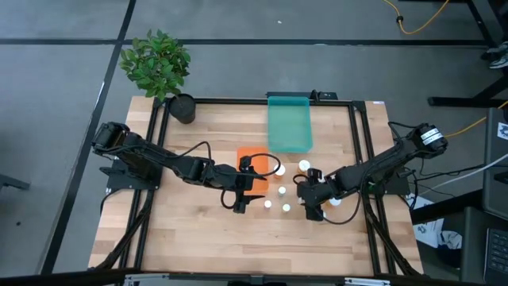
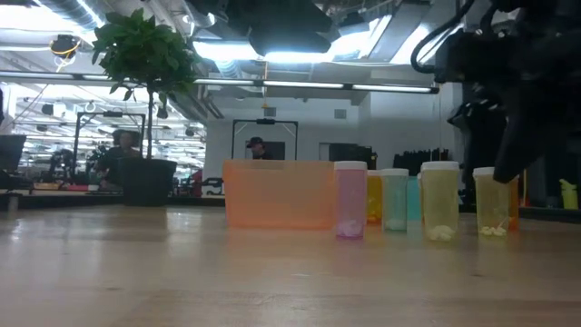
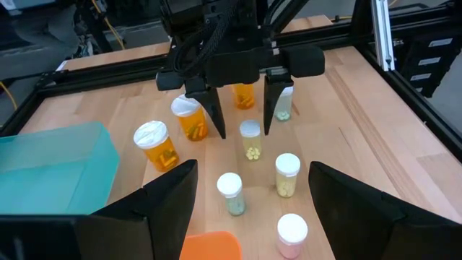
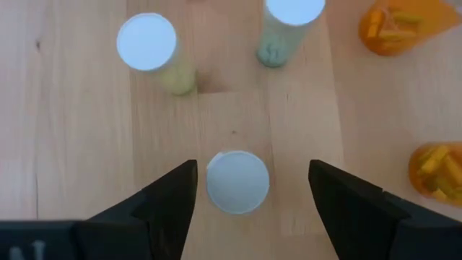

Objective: Pick and place medicine bottles into bin by pill shape (circle, oval)
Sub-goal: Put the right yellow tablet bottle into the green bin

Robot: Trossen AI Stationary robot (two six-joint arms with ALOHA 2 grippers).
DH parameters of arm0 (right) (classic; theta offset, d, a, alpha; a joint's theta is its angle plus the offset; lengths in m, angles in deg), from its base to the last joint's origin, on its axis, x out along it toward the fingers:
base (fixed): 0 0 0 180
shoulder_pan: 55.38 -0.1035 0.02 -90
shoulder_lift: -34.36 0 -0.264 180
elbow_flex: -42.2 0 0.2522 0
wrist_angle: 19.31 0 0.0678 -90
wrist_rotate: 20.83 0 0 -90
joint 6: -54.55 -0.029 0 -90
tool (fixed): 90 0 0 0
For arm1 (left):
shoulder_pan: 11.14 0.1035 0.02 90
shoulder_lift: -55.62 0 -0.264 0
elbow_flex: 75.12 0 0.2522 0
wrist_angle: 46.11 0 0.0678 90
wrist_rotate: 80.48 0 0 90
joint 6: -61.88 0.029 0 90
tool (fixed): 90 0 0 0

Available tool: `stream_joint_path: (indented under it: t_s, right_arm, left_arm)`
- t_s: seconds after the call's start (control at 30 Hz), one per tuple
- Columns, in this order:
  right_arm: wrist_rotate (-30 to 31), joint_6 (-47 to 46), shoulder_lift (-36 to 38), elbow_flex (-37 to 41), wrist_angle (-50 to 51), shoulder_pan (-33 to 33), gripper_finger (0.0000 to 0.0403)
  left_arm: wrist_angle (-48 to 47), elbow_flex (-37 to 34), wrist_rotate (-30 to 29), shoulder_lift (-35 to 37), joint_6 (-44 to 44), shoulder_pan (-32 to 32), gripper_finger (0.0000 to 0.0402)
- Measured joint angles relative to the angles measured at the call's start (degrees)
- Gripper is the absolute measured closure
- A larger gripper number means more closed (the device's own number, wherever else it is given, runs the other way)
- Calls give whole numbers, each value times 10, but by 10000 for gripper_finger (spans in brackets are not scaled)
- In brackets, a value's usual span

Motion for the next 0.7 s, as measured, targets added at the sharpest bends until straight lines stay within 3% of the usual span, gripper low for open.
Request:
stream_joint_path:
  t_s: [0.17, 0.7]
  right_arm:
    - [-5, -2, -2, 0, -2, 0, 152]
    - [-10, 2, -25, 0, -17, 0, 252]
  left_arm:
    - [0, 0, 0, 0, 0, 0, 145]
    - [0, 0, 0, 0, 0, 0, 145]
